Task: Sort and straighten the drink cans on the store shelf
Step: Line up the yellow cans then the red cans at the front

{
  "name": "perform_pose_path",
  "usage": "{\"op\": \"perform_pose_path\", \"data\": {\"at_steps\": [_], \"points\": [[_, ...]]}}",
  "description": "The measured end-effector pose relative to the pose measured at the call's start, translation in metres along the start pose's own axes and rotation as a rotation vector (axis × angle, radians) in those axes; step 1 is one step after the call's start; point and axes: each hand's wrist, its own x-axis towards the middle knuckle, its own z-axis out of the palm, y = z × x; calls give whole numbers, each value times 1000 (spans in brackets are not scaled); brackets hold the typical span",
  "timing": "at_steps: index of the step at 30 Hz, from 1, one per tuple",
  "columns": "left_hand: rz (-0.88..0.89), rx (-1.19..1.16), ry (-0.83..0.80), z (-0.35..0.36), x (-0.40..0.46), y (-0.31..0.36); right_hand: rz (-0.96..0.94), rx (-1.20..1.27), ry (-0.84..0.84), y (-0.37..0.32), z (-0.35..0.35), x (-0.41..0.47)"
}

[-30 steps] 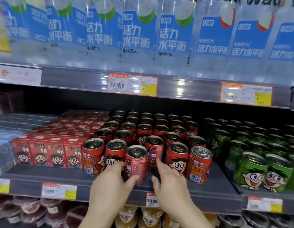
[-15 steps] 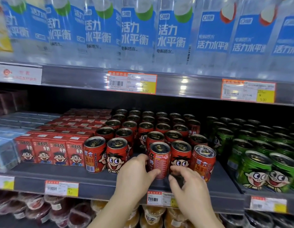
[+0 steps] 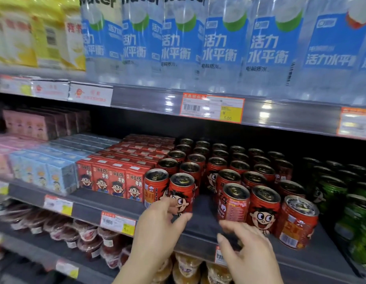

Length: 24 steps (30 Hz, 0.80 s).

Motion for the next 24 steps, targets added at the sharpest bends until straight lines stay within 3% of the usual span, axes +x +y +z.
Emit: {"op": "perform_pose_path", "data": {"at_steps": [5, 10, 20, 24], "points": [[-55, 9, 87, -31, 19, -38, 1, 37, -98, -28, 33, 4], [14, 145, -36, -47, 50, -55, 160, -134, -85, -56, 57, 25], [295, 229, -150, -53, 71, -66, 377, -212, 154, -74, 92, 38], [333, 212, -161, -49, 76, -66, 361, -249, 204, -74, 96, 36]]}}
